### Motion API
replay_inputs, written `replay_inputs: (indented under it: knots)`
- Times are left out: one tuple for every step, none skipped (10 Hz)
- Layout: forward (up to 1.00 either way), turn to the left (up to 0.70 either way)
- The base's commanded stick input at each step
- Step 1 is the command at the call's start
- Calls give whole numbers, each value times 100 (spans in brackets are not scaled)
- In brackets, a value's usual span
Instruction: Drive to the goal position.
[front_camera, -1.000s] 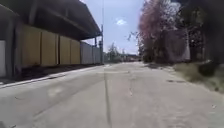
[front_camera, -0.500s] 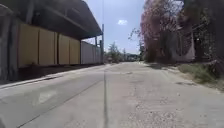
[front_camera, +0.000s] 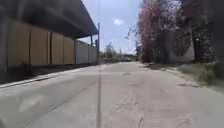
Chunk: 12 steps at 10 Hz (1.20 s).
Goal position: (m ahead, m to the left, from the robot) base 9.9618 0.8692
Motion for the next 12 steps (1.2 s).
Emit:
replay_inputs:
  knots:
    - [70, -19]
    - [70, -35]
    - [70, -35]
    - [70, -10]
    - [70, 11]
    - [70, 4]
    - [70, 0]
    - [70, 0]
    - [70, 0]
    - [70, 0]
    - [70, 0]
    - [70, 0]
